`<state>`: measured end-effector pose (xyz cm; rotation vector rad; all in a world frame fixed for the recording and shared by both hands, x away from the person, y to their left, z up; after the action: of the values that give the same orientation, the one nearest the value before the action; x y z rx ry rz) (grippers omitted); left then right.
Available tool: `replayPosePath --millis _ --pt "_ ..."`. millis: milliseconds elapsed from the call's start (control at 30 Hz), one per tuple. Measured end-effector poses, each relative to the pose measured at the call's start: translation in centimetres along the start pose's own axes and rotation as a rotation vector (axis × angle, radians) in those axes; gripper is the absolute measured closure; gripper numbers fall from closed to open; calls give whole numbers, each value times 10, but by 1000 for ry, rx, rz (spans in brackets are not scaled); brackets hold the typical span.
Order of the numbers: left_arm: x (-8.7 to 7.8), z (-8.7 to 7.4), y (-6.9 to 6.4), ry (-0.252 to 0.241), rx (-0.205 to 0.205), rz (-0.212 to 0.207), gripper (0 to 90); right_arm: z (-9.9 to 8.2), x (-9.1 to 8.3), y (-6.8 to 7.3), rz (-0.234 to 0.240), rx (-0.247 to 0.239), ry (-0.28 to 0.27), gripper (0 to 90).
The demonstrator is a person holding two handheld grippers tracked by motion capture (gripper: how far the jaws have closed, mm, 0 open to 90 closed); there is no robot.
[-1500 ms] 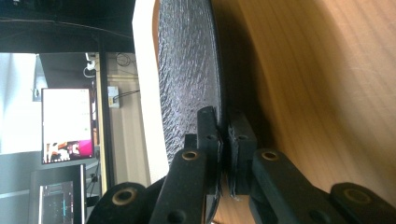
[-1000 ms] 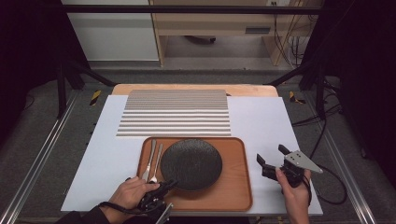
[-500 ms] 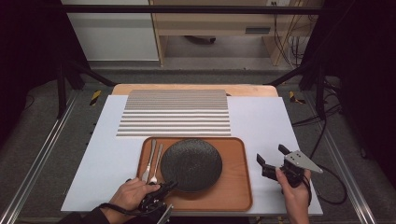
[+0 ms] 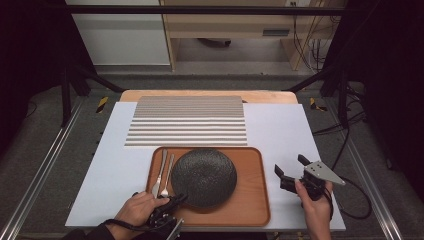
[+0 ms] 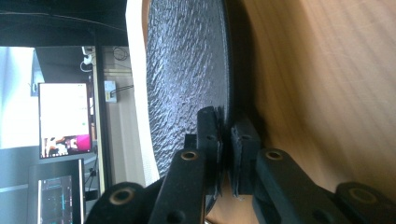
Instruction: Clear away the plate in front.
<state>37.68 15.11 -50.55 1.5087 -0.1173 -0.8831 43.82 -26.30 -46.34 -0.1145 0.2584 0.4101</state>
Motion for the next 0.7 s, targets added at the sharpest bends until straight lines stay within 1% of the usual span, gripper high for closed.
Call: replayPosePath --millis 67,133,200,267,533,567,667,700 --pt "1 0 -1 2 -2 2 790 0 0 0 0 -1 1 78" --pt "1 0 -2 3 -15 7 767 0 0 0 0 -2 -1 78" --pt "1 0 -1 8 -21 20 720 0 0 0 0 -2 0 78" --pt "1 0 0 13 -23 22 678 0 0 0 -2 0 0 77" --pt "-3 -6 2 18 -40 29 630 0 0 1 0 -3 4 78" --pt "-5 -7 1 13 -50 26 631 0 0 1 1 -2 4 77" --pt "-9 -11 -1 12 -52 27 626 0 1 2 5 -5 3 77" --pt "-11 -11 0 14 -48 34 622 0 1 2 5 -6 3 77"
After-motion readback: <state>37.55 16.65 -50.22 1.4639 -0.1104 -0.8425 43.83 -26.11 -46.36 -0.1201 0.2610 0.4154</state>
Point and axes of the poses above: each handheld gripper's, and its own axes: x roughly forward along the jaws, z roughly out of its top, y roughly to its left, the point moved 2 cm from there along x, roughly forward along the jaws, and after that the axes turned 5 degrees about -x, right-handed, at the moved point
